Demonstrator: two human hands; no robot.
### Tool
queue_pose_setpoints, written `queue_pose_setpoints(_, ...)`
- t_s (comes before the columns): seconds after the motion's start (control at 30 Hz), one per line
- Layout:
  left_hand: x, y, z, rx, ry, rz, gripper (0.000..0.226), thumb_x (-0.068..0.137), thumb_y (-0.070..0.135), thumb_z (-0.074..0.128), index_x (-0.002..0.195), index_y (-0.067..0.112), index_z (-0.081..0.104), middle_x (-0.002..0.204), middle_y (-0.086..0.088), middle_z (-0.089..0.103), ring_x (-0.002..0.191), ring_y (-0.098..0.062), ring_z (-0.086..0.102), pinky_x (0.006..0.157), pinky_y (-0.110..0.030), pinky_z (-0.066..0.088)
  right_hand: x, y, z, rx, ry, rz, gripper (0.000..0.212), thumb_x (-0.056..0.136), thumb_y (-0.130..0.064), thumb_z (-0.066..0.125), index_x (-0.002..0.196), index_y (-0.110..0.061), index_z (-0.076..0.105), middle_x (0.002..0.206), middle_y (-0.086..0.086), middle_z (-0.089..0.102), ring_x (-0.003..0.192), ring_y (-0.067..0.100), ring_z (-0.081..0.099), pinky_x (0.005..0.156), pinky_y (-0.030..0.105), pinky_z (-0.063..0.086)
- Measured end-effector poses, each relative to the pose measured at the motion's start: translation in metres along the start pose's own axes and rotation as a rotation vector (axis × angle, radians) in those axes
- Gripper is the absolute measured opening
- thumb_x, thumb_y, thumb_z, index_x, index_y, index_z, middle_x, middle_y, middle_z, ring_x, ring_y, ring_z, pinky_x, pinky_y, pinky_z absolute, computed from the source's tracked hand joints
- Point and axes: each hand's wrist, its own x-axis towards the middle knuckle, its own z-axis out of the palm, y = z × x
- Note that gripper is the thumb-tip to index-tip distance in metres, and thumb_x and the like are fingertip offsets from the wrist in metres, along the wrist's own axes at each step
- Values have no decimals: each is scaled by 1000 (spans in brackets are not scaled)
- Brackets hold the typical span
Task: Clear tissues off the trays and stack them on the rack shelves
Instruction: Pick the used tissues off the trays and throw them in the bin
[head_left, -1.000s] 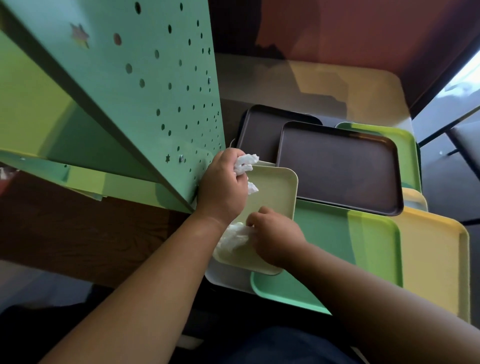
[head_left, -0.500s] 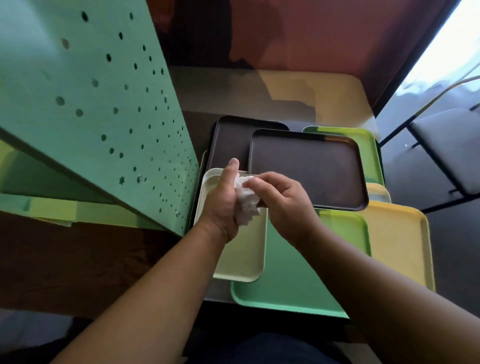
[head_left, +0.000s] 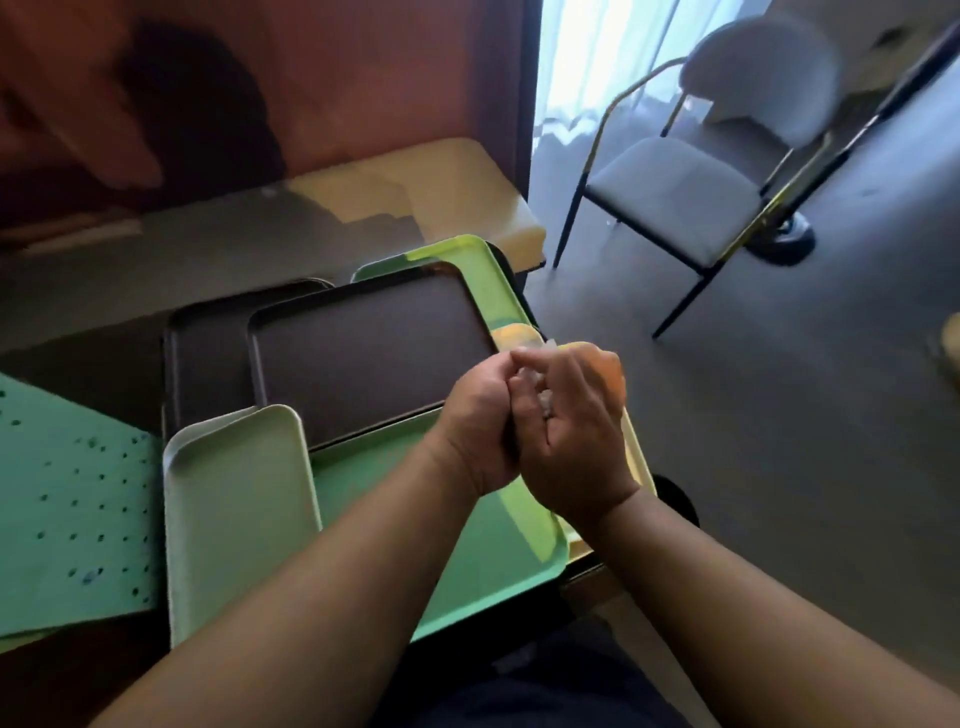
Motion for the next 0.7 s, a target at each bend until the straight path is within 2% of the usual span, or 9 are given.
queue_pose_setpoints(0.1,25,-20,38,-30,12,-55,41,101,23,34,85,3,65,68,-10,70,62,-20,71,61,-23,60,-2,37,-36,65,-60,132,26,95,-37,52,115,-23,61,122,9,57,113,17,53,90,38,51)
queue_pose_setpoints(0.2,54,-40,69,-103,20,-114,55,99,50,39,105,1,65,87,-15,71,79,-25,73,76,-29,61,-9,82,-67,-15,-59,18,38,94,-36,54,116,-8,66,136,15,62,139,26,44,113,43,38)
queue_pose_setpoints(0.3,81,-60,98,-53,-70,-209,76,92,73,44,117,4,64,103,-12,69,97,-23,68,92,-32,55,-8,130,-98,-16,-67,-80,47,101,-48,50,119,-6,64,123,15,70,128,32,56,112,48,40)
queue_pose_setpoints(0.37,100,-73,116,88,-110,-247,70,87,77,49,105,11,66,92,-7,67,91,-19,66,89,-31,52,-5,160,-119,2,-81,-102,45,103,-49,47,122,-10,59,115,17,69,109,34,63,97,45,50)
queue_pose_setpoints(0.43,119,-88,132,206,-141,-314,67,89,77,45,93,14,66,79,-4,69,79,-18,70,84,-34,50,-3,188,-139,-2,-76,-74,38,103,-46,50,122,-15,58,106,15,69,94,31,64,84,38,52)
queue_pose_setpoints(0.5,138,-105,144,305,-183,-397,69,92,77,34,94,17,68,77,-4,74,75,-20,72,87,-41,46,-4,214,-160,-17,-95,28,30,102,-44,52,116,-20,62,98,10,69,87,25,64,77,34,50)
queue_pose_setpoints(0.57,161,-128,153,486,-183,-498,71,91,80,30,103,23,70,93,-4,76,91,-26,72,88,-44,44,-8,242,-177,-59,-170,233,33,101,-45,47,105,-18,66,94,6,70,85,25,64,72,33,46)
queue_pose_setpoints(0.63,181,-154,158,686,-52,-533,65,94,76,34,112,25,70,115,-5,72,108,-31,68,86,-42,46,-19,272,-193,-90,-233,515,36,100,-44,45,97,-15,65,87,3,68,84,28,62,69,33,39)
queue_pose_setpoints(0.7,196,-178,159,758,65,-496,49,100,62,44,124,26,67,126,-4,67,105,-27,66,88,-41,47,-37,301,-206,-61,-243,777,26,102,-37,49,89,-17,60,82,2,65,85,31,62,69,34,39)
